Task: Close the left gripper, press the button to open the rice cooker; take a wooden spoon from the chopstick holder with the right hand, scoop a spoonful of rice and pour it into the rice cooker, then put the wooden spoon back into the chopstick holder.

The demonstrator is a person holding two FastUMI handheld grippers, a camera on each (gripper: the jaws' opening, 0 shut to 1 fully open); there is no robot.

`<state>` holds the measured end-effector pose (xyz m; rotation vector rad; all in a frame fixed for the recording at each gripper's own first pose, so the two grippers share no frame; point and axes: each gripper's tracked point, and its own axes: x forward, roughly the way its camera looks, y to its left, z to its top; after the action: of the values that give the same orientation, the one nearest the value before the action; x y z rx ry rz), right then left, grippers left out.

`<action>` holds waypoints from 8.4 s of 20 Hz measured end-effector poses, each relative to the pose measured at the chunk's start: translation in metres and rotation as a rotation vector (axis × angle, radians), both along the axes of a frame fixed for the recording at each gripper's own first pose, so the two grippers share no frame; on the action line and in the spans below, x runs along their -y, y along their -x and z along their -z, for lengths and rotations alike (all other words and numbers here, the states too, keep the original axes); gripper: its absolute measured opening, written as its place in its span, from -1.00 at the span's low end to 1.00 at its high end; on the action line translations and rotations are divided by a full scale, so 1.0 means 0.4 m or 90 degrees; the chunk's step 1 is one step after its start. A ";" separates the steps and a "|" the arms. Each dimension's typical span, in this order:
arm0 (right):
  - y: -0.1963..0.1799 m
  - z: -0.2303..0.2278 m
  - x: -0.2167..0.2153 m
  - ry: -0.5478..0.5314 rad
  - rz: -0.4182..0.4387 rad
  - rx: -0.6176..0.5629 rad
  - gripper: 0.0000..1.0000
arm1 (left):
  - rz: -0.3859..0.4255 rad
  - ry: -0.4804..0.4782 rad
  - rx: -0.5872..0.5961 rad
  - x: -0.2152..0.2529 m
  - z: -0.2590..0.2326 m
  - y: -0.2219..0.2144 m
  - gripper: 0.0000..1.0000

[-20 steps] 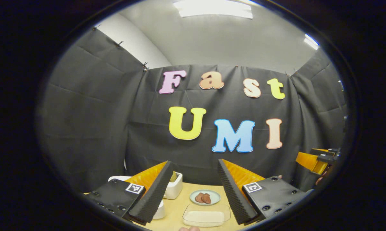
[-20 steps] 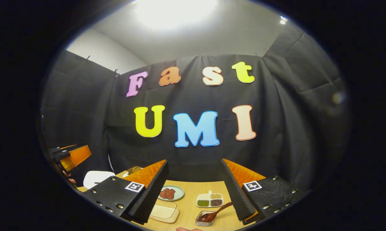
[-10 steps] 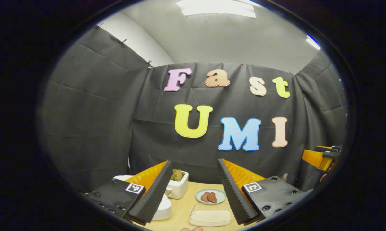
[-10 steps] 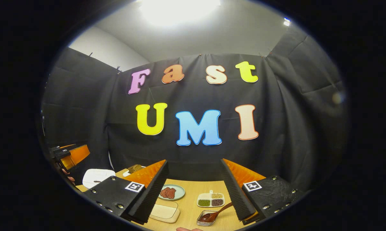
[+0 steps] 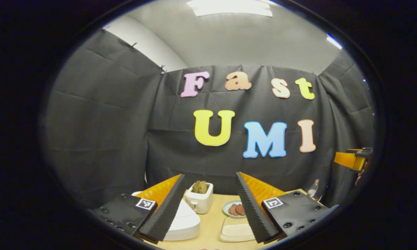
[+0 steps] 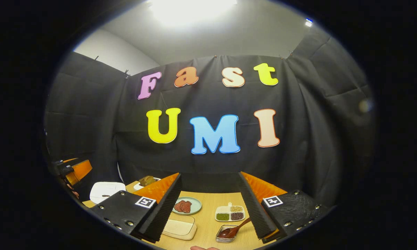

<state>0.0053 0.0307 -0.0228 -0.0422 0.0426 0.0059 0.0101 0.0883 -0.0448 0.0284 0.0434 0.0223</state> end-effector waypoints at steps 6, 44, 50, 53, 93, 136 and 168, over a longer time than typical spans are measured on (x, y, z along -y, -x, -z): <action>0.011 0.079 -0.006 -0.001 0.010 -0.045 0.93 | -0.033 0.007 -0.106 -0.173 0.164 -0.050 -0.07; -0.060 0.099 0.002 -0.017 0.038 -0.068 0.93 | -0.071 0.038 -0.009 -0.313 -0.062 -0.095 0.93; -0.040 0.080 -0.009 -0.002 0.052 -0.044 0.93 | -0.029 0.024 0.002 -0.254 -0.083 -0.044 0.92; -0.030 0.087 -0.009 0.000 0.052 -0.045 0.93 | -0.023 0.040 0.000 -0.247 -0.079 -0.043 0.92; -0.267 0.735 0.397 -0.107 0.153 -0.276 0.94 | -0.046 -0.075 -0.033 0.018 0.045 -0.095 0.93; -0.370 0.579 -0.353 -0.126 -0.066 -0.243 -0.73 | 0.023 -0.041 -0.030 -0.279 0.094 -0.068 0.83; -0.393 0.709 -0.313 -0.445 -0.025 -0.308 -0.74 | -0.008 -0.050 -0.055 -0.305 0.121 -0.094 0.88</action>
<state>0.1625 0.1561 -0.3065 0.6593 0.5203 0.0698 0.0476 0.2105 -0.0933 0.1072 0.1293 0.0350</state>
